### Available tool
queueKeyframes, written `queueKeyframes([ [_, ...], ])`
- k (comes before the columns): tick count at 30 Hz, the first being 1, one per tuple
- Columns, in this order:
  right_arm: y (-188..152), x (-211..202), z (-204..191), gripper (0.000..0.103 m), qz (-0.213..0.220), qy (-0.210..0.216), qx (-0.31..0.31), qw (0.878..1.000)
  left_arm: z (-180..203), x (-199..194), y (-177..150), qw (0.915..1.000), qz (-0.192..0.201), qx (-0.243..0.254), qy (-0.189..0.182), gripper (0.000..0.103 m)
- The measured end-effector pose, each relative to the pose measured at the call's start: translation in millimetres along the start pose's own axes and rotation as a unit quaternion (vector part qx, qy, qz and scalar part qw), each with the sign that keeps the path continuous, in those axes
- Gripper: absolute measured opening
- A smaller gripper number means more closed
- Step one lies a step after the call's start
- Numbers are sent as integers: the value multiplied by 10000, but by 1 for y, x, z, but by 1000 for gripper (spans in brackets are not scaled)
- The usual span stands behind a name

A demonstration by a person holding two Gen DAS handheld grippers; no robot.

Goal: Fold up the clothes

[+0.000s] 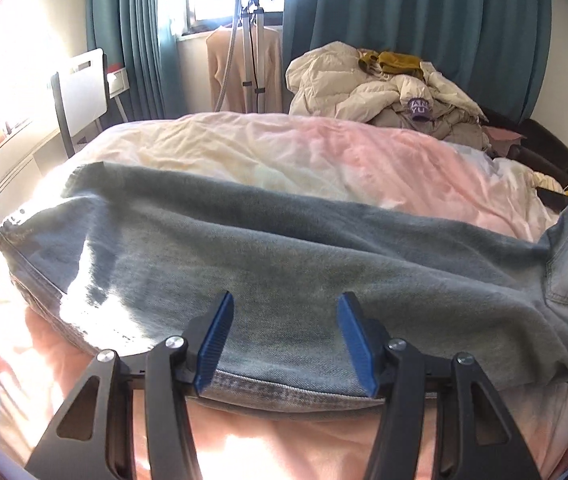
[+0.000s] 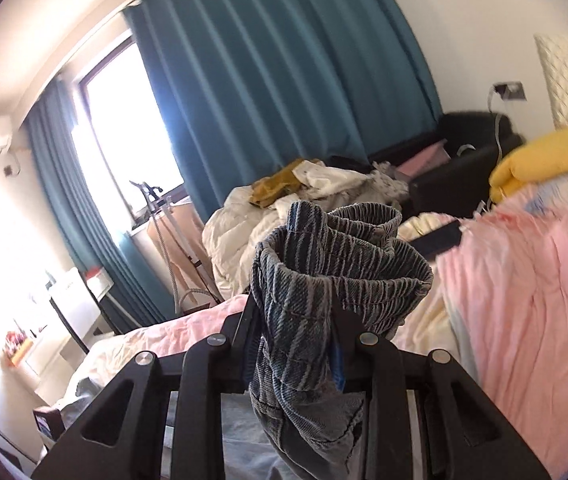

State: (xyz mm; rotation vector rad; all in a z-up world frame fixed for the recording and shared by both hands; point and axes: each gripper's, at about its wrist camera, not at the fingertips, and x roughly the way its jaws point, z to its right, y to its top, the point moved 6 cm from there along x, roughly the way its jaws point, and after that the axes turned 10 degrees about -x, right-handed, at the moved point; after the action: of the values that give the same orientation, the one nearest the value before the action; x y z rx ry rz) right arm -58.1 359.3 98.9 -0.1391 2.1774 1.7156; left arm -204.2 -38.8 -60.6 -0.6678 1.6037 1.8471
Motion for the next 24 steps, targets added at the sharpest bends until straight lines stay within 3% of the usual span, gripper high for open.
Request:
queueKeyframes([
  [5, -19, 22, -102, 27, -2, 371, -948, 9948, -21, -21, 17, 9990, 352, -255, 36, 56],
  [8, -50, 42, -158, 27, -138, 568, -1468, 9874, -40, -32, 25, 9961, 588, -649, -111, 56],
  [10, -85, 62, -192, 27, -355, 695, -1723, 9819, -51, -34, 29, 9914, 776, -1009, -317, 56],
  [13, -156, 95, -228, 27, -945, 917, -2029, 9703, -62, -27, 29, 9889, 713, -1260, -338, 56],
  [16, -222, 121, -257, 27, -1489, 1049, -2489, 9512, -67, -23, 26, 9865, 617, -1462, -415, 56],
  [18, -255, 129, -271, 28, -1643, 1037, -2936, 9360, -68, -22, 24, 9830, 578, -1608, -666, 56],
  [20, -256, 124, -275, 28, -1501, 947, -3137, 9328, -67, -22, 25, 9797, 579, -1722, -845, 56],
  [24, -229, 110, -274, 28, -1245, 1037, -2863, 9443, -67, -28, 28, 9728, 678, -1906, -1130, 56],
])
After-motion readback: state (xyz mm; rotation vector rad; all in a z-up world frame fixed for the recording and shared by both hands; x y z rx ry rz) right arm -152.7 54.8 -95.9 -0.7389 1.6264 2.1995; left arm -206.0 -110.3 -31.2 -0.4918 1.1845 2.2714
